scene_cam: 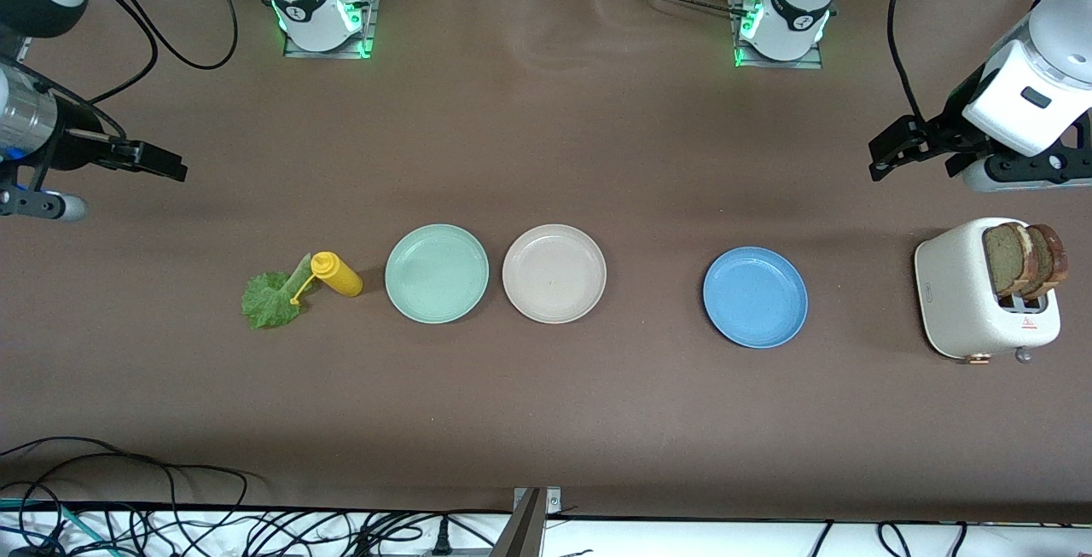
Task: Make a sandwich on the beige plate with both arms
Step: 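Reach the lettuce with the right gripper while the left gripper approaches the toaster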
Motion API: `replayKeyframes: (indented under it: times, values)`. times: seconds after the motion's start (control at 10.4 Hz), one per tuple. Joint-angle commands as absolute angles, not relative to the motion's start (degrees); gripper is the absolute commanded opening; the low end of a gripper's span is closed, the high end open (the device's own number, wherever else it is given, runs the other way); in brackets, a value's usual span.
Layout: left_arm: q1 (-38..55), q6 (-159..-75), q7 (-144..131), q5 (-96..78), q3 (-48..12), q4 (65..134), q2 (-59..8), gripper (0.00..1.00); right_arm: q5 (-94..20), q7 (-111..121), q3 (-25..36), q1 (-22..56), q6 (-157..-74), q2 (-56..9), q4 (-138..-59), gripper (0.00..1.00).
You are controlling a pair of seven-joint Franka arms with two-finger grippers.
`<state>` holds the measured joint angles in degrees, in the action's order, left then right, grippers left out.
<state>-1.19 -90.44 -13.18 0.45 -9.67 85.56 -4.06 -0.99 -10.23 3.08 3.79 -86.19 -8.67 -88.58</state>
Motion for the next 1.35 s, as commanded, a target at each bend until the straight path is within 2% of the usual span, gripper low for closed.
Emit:
replayKeyframes:
  times: [0.0, 0.67, 1.06, 1.25]
  values:
    - [-1.1, -90.2, -12.3, 0.3, -9.8, 84.9, -4.1, 1.0, -1.8, -10.2, 3.1, 3.3, -86.1, -10.4, -88.9, 1.0]
    - [-1.6, -90.3, -12.0, 0.1, -9.4, 85.0, -6.0, 1.0, -2.3, -10.4, 3.1, -0.7, -94.0, -19.3, -88.9, 1.0]
    - [-10.0, -91.6, 0.0, 0.7, -8.9, 84.8, -12.5, 1.0, -5.4, -12.3, 3.2, -1.8, -97.9, -23.6, -88.8, 1.0]
    - [-10.9, -94.2, 3.1, 8.9, -9.0, 85.4, -14.6, 1.0, -5.5, -12.5, 3.2, -1.9, -99.8, -25.4, -88.8, 1.0]
